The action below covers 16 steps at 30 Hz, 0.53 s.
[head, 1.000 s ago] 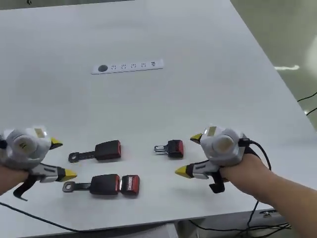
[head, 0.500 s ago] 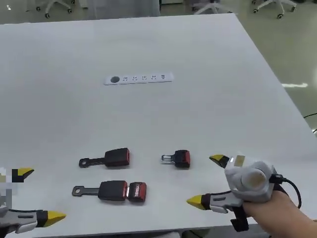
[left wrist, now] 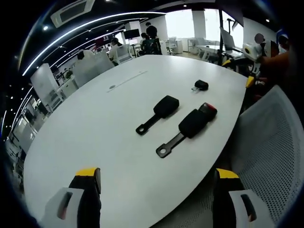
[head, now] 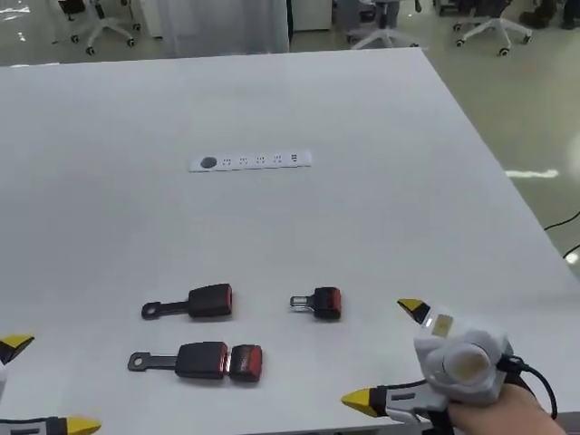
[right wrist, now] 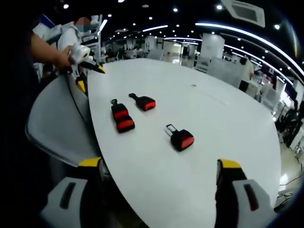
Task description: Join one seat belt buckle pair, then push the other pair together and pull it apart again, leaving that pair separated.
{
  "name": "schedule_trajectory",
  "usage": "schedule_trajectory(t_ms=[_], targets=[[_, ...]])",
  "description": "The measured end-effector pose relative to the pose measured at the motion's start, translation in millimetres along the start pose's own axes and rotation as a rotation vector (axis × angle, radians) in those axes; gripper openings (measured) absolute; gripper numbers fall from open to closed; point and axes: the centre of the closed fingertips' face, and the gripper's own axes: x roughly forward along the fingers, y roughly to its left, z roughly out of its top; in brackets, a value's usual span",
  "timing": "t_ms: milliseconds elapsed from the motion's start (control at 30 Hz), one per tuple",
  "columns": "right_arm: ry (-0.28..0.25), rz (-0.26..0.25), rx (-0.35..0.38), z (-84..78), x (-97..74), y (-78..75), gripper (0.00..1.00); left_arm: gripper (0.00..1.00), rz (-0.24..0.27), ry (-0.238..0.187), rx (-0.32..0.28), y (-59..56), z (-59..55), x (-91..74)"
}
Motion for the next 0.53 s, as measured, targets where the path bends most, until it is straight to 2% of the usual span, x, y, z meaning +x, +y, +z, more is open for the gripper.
schedule_trajectory(t_ms=[133, 333, 533], targets=[[-0.010, -0.010, 0.014, 0.5, -2.8, 1.4, 1.00, 1.00, -0.009, 0.014, 0.030, -5.4, -2.1, 1.0], [-0.009, -0.019, 0.002, -1.8, -10.8, 0.8, 1.00, 1.00, -0.002, 0.010, 0.028, -5.1, -0.9, -0.3], [-0.012, -0.040, -0.016, -2.9, -18.6, -0.9, 1.00, 1.00, -0.007, 0.008, 0.045, -9.4, -1.4, -1.0]])
